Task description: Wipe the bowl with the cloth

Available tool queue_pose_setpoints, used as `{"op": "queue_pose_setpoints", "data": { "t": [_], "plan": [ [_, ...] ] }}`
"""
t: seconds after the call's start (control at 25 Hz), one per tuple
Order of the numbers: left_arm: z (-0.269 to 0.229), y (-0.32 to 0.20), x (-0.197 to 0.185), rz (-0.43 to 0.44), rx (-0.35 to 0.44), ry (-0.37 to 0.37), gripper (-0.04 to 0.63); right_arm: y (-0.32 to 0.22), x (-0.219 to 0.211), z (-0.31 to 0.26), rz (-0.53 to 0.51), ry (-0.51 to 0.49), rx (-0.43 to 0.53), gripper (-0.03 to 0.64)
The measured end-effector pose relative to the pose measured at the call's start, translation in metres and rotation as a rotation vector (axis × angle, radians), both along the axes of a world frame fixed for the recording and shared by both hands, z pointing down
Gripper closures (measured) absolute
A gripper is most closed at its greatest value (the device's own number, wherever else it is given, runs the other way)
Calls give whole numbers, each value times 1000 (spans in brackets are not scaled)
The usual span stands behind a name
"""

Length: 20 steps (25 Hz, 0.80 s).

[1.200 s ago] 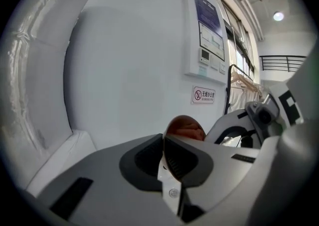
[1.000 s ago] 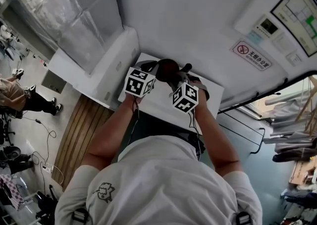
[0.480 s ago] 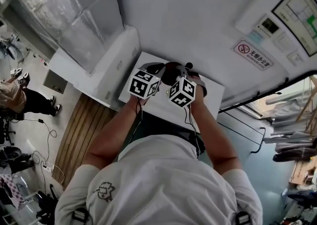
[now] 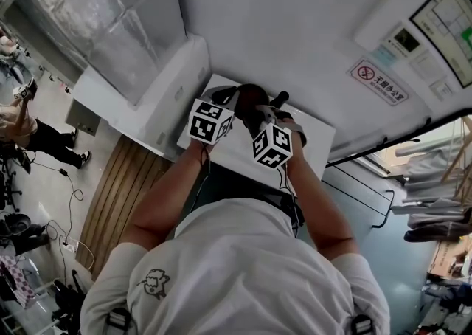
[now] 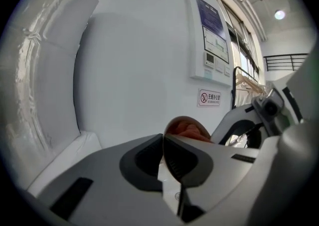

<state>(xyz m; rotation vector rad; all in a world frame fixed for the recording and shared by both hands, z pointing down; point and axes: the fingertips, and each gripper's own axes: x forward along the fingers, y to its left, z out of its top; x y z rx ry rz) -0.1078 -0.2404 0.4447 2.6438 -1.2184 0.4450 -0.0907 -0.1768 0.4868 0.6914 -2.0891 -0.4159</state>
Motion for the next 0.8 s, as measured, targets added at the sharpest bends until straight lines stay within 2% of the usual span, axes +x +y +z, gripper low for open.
{"op": "queue_pose_setpoints", "data": {
  "t": [0.12, 0.24, 0.48, 0.56, 0.68, 0.8],
  "plan": [
    [12, -12, -15, -54, 4, -17, 572, 7, 2, -2, -12, 10, 15, 569],
    [25, -20, -28, -92, -34, 6, 574, 13, 9, -1, -7, 2, 17, 569],
    [44, -21, -37, -94, -114, 59, 572, 16, 43, -27, 61, -45, 119, 569],
    [49, -20, -35, -66, -147, 116, 572, 16, 57, -40, 88, -67, 159, 569],
    [60, -13, -31, 1, -218, 253, 572, 18, 78, -60, 122, -83, 219, 569],
    [69, -13, -34, 27, -278, 349, 572, 19, 97, -79, 155, -108, 255, 569]
  ]
}}
